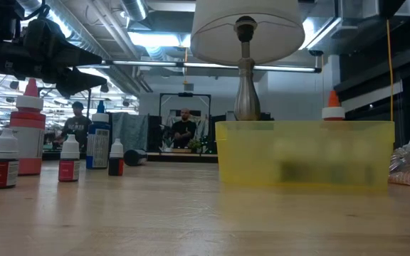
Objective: Pick & Place food coloring
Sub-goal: Put the yellow food coloring bottle into the yellow bin
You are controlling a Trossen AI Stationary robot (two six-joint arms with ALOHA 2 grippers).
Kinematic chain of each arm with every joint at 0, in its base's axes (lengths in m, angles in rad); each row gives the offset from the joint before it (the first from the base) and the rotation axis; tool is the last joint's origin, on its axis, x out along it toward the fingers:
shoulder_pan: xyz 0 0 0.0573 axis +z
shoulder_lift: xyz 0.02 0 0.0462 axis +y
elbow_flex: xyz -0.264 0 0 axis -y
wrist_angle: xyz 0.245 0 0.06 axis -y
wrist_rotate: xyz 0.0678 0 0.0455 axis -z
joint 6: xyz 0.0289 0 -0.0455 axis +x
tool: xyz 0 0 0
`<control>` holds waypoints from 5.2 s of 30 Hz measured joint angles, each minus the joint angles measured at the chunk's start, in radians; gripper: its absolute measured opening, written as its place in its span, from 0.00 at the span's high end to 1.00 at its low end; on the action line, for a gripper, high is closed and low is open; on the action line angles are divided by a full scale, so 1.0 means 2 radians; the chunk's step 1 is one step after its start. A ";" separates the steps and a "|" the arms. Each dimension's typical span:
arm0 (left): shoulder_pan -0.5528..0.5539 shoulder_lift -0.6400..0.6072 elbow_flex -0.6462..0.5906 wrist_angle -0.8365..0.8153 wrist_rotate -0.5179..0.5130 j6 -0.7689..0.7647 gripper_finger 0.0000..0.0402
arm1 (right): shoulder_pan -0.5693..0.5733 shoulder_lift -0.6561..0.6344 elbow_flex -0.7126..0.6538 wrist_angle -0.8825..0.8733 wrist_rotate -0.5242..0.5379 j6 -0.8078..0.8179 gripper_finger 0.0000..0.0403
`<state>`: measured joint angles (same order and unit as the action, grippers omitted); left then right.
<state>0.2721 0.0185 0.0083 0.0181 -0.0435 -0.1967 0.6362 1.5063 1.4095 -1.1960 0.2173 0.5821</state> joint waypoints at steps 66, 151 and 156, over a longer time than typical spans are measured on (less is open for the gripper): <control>0.000 0.000 0.000 0.000 0.000 0.000 0.03 | 0.071 0.143 -0.031 0.109 -0.040 -0.083 0.44; 0.000 0.000 0.000 0.000 0.000 0.000 0.03 | -0.167 0.140 -0.025 0.071 0.023 0.048 0.68; 0.000 0.000 0.000 0.000 0.000 0.000 0.03 | -0.171 0.140 -0.037 0.082 0.024 0.049 0.68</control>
<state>0.2721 0.0185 0.0086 0.0180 -0.0433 -0.1967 0.2947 1.7870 1.3361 -1.0327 0.2655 0.6802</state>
